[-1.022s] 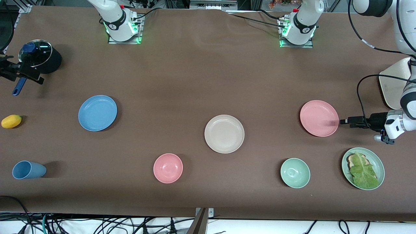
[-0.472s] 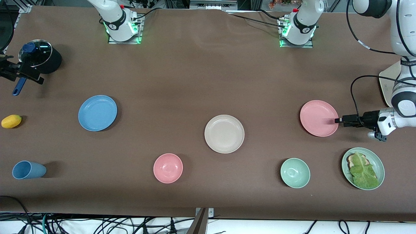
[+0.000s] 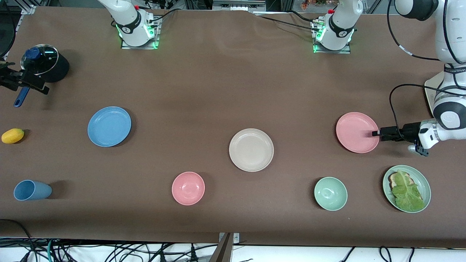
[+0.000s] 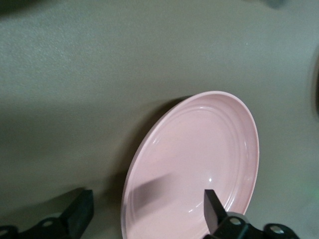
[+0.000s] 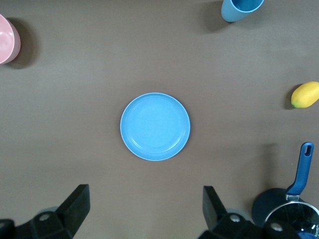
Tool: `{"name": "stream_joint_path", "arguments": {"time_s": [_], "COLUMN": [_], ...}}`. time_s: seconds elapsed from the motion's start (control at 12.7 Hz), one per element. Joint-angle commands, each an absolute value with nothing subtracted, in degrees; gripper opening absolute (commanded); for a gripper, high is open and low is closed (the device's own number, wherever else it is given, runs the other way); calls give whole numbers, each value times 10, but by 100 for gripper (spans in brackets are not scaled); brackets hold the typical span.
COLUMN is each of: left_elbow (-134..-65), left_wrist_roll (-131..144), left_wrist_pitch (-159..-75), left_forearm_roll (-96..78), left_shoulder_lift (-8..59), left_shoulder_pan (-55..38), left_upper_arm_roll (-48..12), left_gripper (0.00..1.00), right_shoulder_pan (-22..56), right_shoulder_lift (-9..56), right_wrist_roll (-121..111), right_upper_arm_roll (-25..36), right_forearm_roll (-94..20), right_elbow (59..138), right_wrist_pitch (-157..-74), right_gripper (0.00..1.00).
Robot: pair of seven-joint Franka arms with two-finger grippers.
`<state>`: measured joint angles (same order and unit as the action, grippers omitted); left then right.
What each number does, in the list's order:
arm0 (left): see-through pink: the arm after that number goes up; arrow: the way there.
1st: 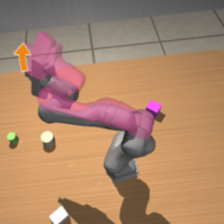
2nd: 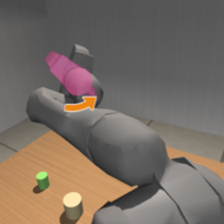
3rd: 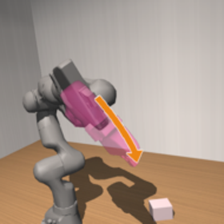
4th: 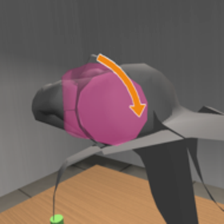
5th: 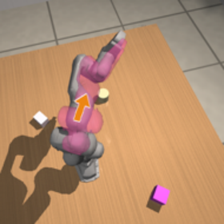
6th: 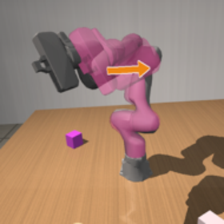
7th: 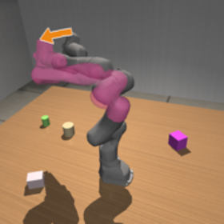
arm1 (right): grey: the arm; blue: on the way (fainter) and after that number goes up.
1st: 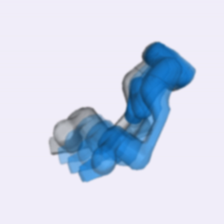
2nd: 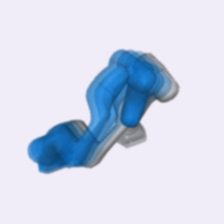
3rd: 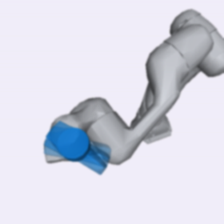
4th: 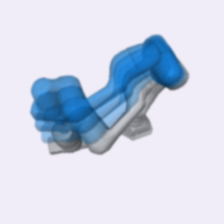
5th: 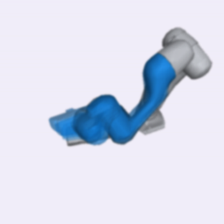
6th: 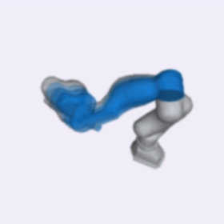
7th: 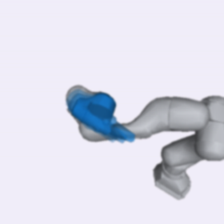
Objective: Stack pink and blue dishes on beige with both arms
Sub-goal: 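Close the left gripper on the pink plate rim and tilt it up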
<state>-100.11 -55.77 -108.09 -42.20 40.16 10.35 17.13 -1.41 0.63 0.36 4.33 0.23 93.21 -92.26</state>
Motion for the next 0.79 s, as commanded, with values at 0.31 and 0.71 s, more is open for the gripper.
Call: {"name": "stream_joint_path", "arguments": {"time_s": [0.31, 0.71], "left_elbow": [-1020, -1016], "left_wrist_roll": [-590, -600], "left_wrist_pitch": [-1085, -1081], "left_forearm_roll": [-436, -434], "left_shoulder_lift": [385, 385], "left_shoulder_pan": [95, 95], "left_upper_arm_roll": [181, 185], "left_gripper": [0, 0], "right_shoulder_pan": [-17, -17], "right_shoulder_lift": [8, 9], "right_wrist_roll": [1, 1], "right_upper_arm_roll": [43, 43], "right_forearm_roll": [-1, -1], "right_elbow": [921, 921], "right_wrist_pitch": [-911, -911], "right_gripper": [100, 100]}}
